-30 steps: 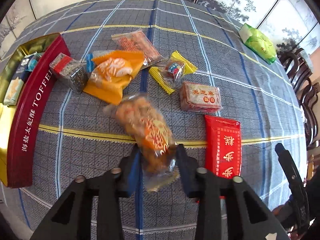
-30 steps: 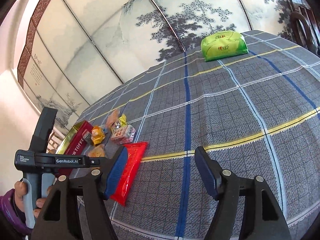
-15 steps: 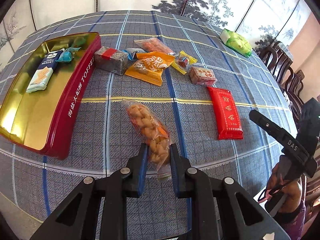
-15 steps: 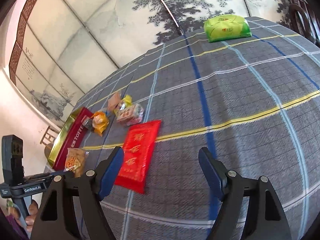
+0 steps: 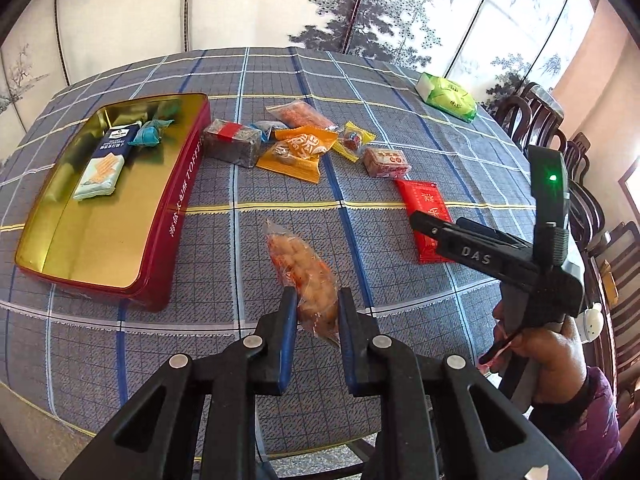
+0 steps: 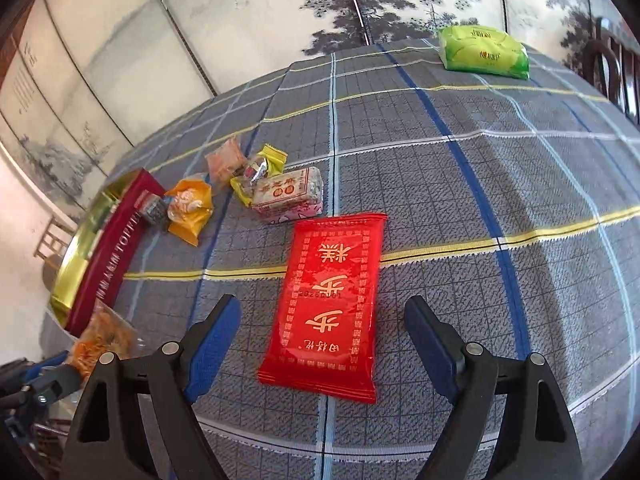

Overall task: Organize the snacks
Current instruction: 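Grasp the red packet with the right gripper while the left gripper lifts the peanut bag, then carry the peanut bag into the tin and release it while the right gripper holds the red packet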

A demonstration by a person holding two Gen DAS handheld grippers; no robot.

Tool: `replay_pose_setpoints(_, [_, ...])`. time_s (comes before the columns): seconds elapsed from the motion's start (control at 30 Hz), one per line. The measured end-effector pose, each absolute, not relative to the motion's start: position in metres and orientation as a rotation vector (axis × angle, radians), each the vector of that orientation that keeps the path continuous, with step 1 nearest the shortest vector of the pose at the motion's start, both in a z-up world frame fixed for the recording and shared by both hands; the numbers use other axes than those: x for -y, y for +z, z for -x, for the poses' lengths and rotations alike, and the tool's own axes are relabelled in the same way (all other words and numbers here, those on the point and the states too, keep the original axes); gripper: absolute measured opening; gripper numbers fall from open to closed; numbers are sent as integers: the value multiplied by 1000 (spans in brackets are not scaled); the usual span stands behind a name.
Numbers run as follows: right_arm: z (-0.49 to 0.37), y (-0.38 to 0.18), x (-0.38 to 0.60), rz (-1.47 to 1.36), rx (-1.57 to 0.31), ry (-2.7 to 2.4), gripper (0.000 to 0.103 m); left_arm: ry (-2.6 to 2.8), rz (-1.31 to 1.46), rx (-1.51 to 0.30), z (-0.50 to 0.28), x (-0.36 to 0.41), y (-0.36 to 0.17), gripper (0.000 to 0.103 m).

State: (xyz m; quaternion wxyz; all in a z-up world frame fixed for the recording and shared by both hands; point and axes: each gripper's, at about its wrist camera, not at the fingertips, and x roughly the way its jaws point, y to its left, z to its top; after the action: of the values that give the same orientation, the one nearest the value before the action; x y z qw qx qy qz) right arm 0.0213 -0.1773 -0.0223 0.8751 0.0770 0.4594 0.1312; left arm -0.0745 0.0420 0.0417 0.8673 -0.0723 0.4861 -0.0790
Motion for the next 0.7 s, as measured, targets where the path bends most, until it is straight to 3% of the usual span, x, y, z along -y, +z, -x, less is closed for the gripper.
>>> replay_pose_setpoints(0.13, [-17,-27,152,39,-945,223,82,-173,155,-1003,77,-47,46,17])
replay_pose_setpoints(0.2, [-12,-28,148,106,-917,235,68,-176,152,-993,77,-49,49,16])
replay_pose_setpoints(0.23, [-11,-25,150,114,-910,236,48,-177,153,-990,78,-50,51,16])
replay_pose_setpoints(0.27, [-12,-23,154,108,-922,249,45,-182,156,-989,78,-51,52,16])
replay_pose_setpoints(0.7, [-8,-17,206,-81,-919,308,44,-221,126,-1011,82,-53,48,16])
